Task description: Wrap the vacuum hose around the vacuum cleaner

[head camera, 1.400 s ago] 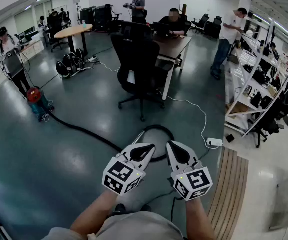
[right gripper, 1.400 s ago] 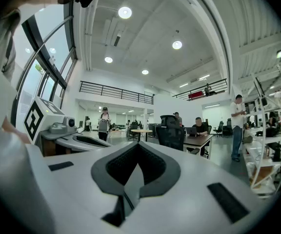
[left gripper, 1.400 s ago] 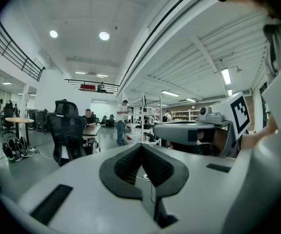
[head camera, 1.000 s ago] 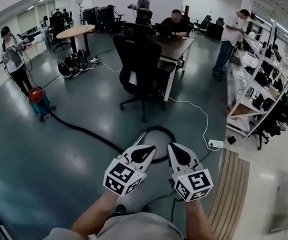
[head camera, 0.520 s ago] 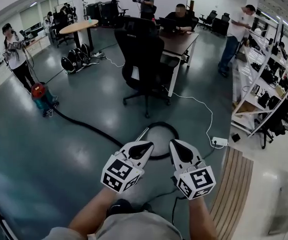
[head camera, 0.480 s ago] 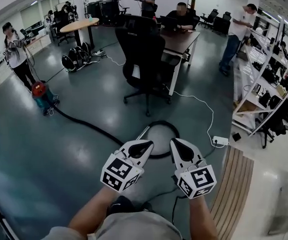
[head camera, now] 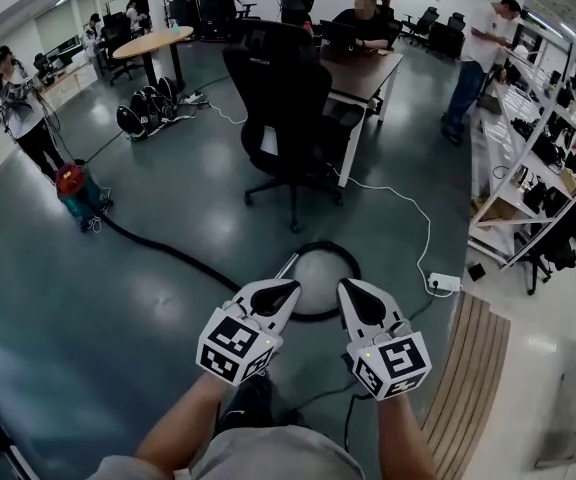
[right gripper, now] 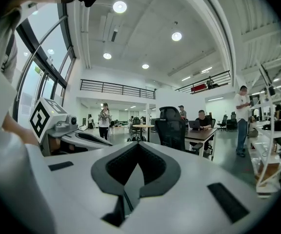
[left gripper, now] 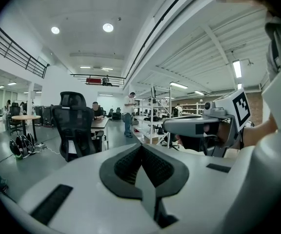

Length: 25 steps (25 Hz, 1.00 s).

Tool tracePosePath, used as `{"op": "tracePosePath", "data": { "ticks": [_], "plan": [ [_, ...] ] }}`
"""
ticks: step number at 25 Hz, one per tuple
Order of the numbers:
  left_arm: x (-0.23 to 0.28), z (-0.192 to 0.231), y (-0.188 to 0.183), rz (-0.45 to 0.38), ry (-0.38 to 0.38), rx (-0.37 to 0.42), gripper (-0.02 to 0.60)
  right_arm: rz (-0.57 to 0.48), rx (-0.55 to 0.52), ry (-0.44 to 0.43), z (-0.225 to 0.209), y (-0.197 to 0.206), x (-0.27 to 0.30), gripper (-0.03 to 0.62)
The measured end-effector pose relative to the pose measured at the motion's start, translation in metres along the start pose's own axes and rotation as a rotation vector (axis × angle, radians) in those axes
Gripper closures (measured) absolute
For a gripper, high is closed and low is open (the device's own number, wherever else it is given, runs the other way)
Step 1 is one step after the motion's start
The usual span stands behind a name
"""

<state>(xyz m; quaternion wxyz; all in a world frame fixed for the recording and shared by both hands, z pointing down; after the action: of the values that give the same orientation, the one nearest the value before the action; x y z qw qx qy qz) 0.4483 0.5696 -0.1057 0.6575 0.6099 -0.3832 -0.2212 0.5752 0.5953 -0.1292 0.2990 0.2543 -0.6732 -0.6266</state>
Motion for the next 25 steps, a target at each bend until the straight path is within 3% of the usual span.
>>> {"op": "tracePosePath", "data": {
  "ticks": [18,25],
  "plan": [
    [0.186,0.199,0.053,0.133,0.102,-0.040,0.575,0.181,0.158,0.120,-0.134,0.064,0.213,0.592],
    [0.240,0.244,0.097,0.213,0.125,-0.058,0.575,0.253,0.194,0.151,-0.180,0.106,0.263,0.592]
  ]
}}
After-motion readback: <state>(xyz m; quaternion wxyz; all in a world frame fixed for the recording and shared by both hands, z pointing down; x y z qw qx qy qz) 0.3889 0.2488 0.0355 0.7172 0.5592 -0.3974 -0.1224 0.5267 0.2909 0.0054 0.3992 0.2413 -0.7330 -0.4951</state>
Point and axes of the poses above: the fingertips, and each gripper's own axes: x forward along the fingers, z to its left, y out of its underside, the point moved 5 cm from there along -x, backward along the fingers, and after that the axes turned 14 degrees about -y, right-handed, at the moved point
